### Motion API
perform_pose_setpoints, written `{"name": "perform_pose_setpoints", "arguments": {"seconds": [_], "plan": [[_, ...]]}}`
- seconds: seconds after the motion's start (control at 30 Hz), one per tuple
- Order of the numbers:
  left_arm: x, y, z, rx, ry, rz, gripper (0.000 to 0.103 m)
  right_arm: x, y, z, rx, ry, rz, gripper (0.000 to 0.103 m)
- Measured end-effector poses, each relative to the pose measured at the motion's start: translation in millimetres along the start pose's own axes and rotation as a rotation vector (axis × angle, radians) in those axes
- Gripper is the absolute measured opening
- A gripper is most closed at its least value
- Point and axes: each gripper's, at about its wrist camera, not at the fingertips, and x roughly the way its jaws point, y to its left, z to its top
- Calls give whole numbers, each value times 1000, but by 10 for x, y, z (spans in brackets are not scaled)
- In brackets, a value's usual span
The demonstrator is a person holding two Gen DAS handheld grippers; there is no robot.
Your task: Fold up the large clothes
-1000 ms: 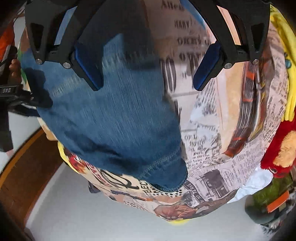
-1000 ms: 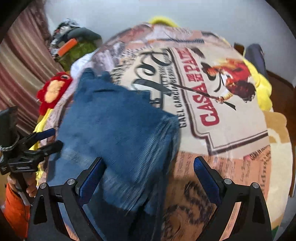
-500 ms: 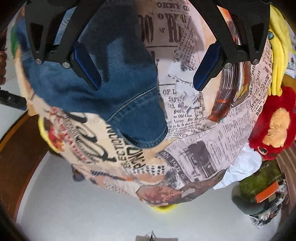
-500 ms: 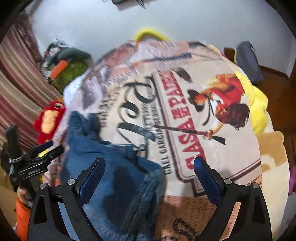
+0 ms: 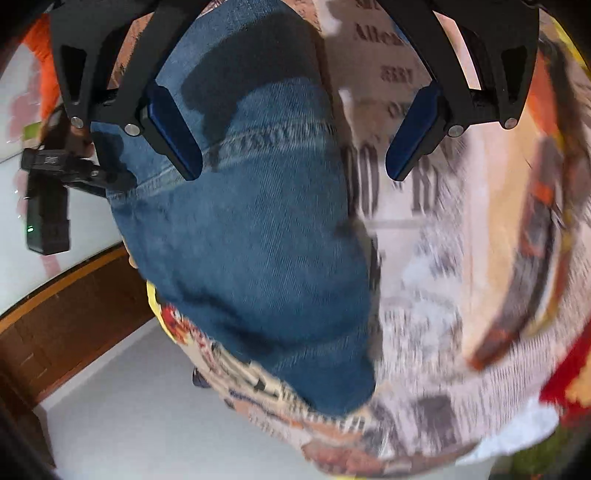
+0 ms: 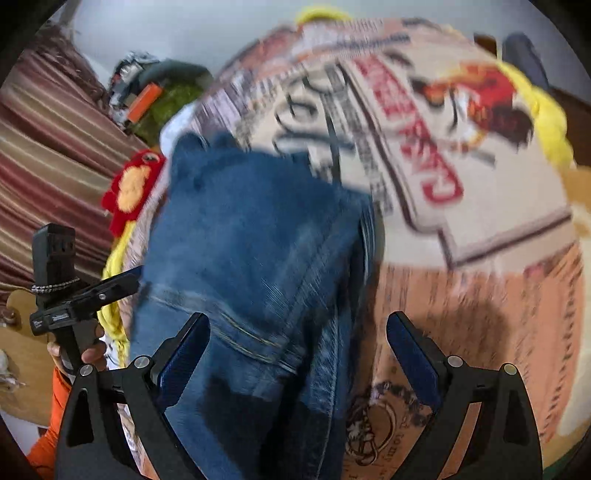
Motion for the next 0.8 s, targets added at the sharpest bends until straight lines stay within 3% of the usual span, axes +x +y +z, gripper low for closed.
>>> {"name": "perform_pose_setpoints", "arguments": {"seconds": [0.2,0.47,0.63,0.8], "plan": [[283,98,-11,-95,69,-112,101,258,-75,65,23,47,94,96],[608,35,172,-116,107,-153,101,450,-111,245,69,63,151,96],[562,-182,170,-41,80,-108,77,398,63,254,26,45,110,65],[355,-310,160,-13,52,-106,59,208,290,237,-16,13,57,47]]}}
